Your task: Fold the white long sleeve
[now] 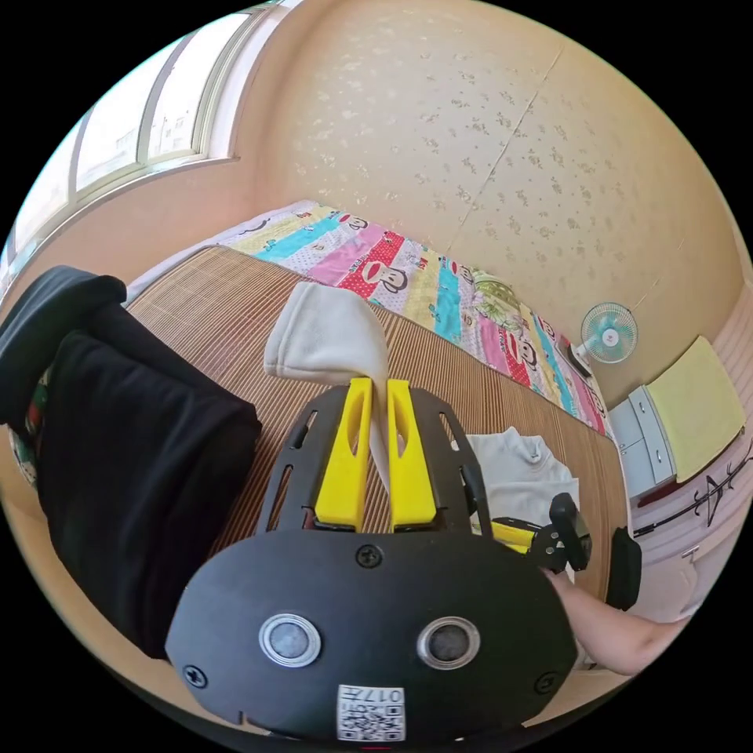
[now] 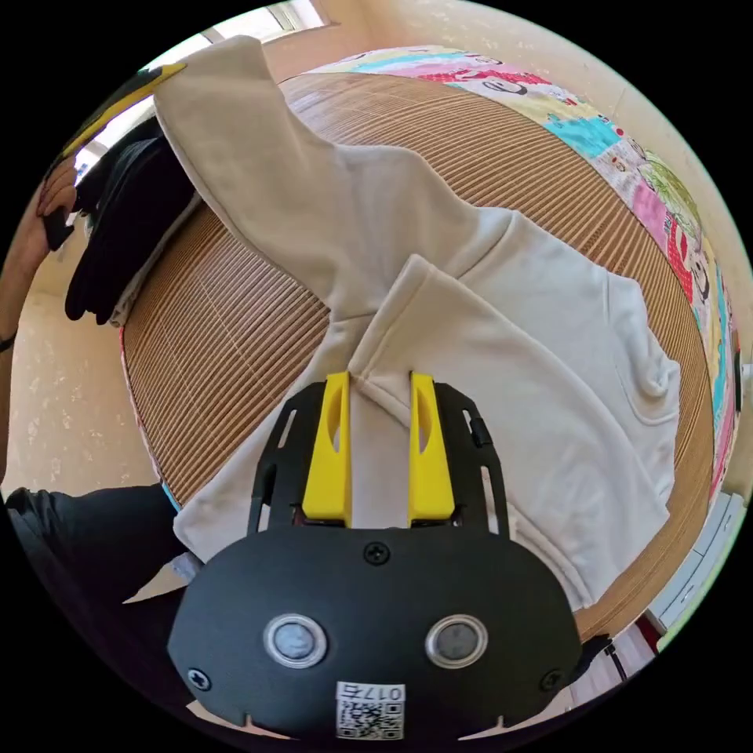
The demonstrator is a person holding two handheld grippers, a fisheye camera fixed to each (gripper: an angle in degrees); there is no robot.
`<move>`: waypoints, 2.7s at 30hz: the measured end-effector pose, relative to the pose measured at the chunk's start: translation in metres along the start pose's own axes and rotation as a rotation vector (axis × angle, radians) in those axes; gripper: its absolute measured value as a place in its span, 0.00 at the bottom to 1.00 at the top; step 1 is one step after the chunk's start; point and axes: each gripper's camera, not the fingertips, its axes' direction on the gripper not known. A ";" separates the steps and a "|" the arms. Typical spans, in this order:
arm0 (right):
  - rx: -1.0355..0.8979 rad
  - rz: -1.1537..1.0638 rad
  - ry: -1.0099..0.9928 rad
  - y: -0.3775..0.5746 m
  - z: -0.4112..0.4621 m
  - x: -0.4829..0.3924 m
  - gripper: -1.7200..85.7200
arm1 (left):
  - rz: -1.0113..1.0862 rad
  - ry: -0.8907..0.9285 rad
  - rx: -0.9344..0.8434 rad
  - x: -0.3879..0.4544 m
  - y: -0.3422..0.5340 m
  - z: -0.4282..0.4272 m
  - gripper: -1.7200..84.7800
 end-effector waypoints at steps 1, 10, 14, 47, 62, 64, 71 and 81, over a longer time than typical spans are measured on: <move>0.024 -0.026 -0.005 -0.001 -0.002 0.002 0.11 | 0.009 -0.024 -0.009 0.004 0.008 -0.002 0.06; 0.549 0.432 -0.356 0.084 -0.095 0.092 0.05 | 0.001 -0.028 0.060 0.037 0.058 -0.036 0.06; 0.314 0.412 -0.397 0.054 -0.033 0.083 0.06 | -0.017 -0.041 0.087 0.070 0.082 -0.046 0.06; 0.477 0.717 -0.276 0.304 -0.122 0.275 0.14 | 0.086 -0.004 -0.318 0.209 0.161 0.174 0.15; 0.441 0.560 0.044 0.279 -0.162 0.245 0.07 | -0.413 0.314 -0.413 0.056 0.157 0.230 0.08; 0.388 0.559 0.052 0.268 -0.151 0.260 0.08 | -0.499 0.367 -0.437 0.025 0.169 0.244 0.08; 0.224 0.591 0.026 0.282 -0.139 0.274 0.12 | -0.162 0.340 -0.404 0.003 0.168 0.163 0.17; -0.371 0.460 -0.185 0.463 -0.098 0.171 0.14 | 0.138 0.263 -0.962 -0.054 0.347 -0.015 0.20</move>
